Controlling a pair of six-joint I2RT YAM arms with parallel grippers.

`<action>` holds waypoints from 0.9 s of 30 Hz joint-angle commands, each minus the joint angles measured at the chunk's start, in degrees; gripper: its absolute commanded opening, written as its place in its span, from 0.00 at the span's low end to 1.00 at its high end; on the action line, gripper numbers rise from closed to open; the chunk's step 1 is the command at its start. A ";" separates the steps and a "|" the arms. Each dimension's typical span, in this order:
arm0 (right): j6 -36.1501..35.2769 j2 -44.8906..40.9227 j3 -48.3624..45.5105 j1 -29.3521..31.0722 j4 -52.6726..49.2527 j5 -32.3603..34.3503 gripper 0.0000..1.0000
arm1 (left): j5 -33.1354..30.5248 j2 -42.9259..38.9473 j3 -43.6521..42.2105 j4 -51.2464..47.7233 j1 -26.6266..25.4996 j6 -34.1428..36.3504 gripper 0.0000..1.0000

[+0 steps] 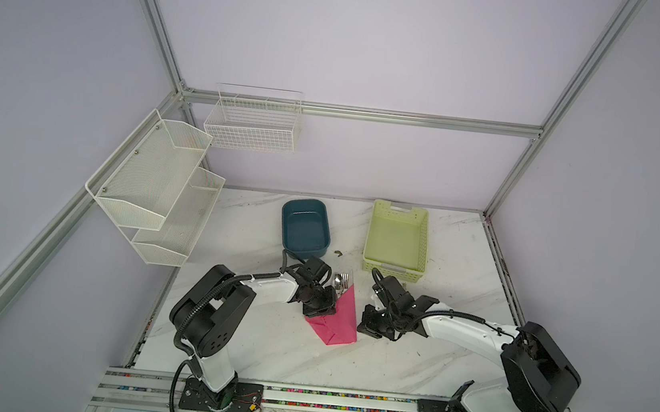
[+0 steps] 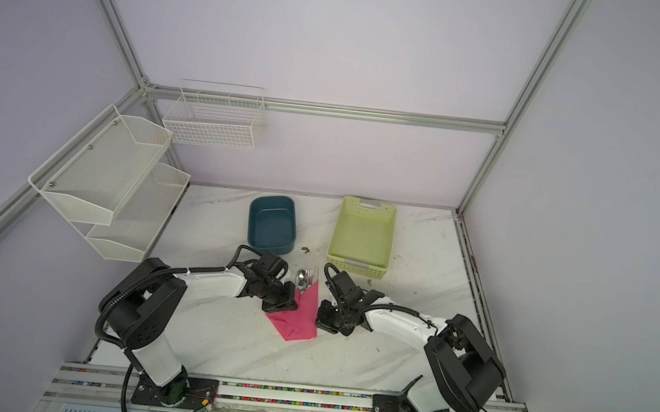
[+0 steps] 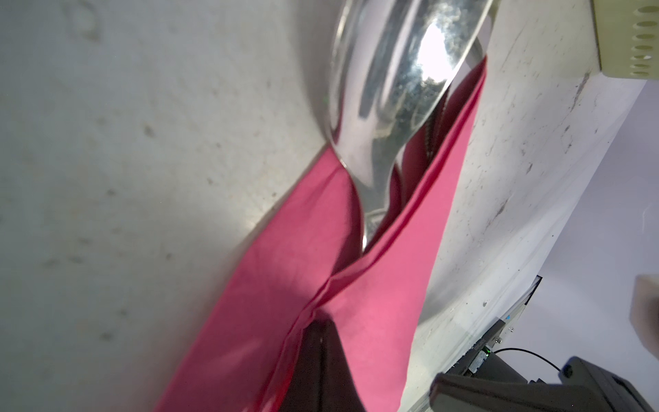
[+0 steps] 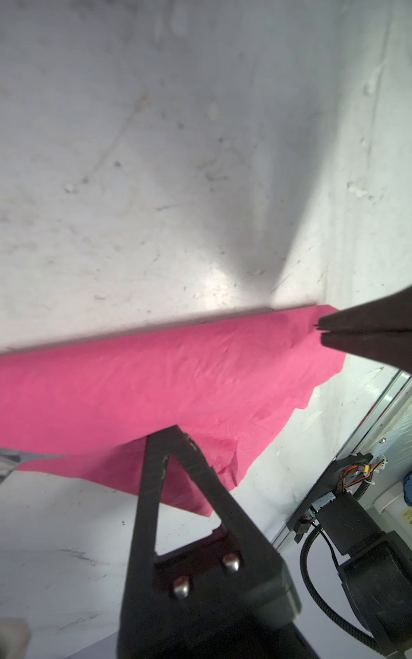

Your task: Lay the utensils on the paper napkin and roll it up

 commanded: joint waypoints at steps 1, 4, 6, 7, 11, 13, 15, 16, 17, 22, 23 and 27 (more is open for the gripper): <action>-2.44 2.39 1.53 -0.80 0.43 -1.41 0.00 | -0.58 0.36 -1.78 -0.45 -0.31 0.46 0.02; -2.70 4.08 1.63 -1.07 2.68 -2.93 0.00 | -0.60 0.40 -1.75 -0.49 -0.23 0.46 0.02; -2.91 5.06 1.49 -1.25 3.90 -3.71 0.00 | -0.57 0.41 -1.74 -0.47 -0.30 0.44 0.02; -2.86 5.49 1.30 -1.25 4.65 -4.34 0.00 | -0.60 0.42 -1.76 -0.49 -0.26 0.48 0.02; -3.00 7.06 0.29 -1.26 6.33 -4.96 0.00 | -0.61 0.60 -1.75 -0.40 -0.31 0.38 0.02; -2.56 7.81 -0.12 -1.43 5.61 -4.10 0.00 | -0.57 0.69 -1.76 -0.41 -0.26 0.38 0.02; -1.99 8.07 -0.30 -1.43 4.08 -2.41 0.00 | -0.61 0.66 -1.85 -0.41 -0.30 0.38 0.02; -2.17 7.91 -0.18 -1.51 3.31 -1.56 0.00 | -0.60 0.73 -1.82 -0.41 -0.30 0.38 0.02; -2.17 7.51 0.08 -1.52 2.49 -0.60 0.00 | -0.60 0.69 -1.94 -0.41 -0.30 0.38 0.02; -2.22 5.24 2.43 -1.78 0.54 0.24 0.00 | -0.44 0.77 -1.94 -0.40 -0.30 0.38 0.02; -2.25 4.99 3.02 -1.79 0.27 0.29 0.00 | -0.44 0.77 -1.94 -0.41 -0.30 0.38 0.02; -2.61 5.09 4.89 -1.95 0.57 -0.64 0.00 | -0.47 0.61 -1.94 -0.49 -0.31 0.29 0.02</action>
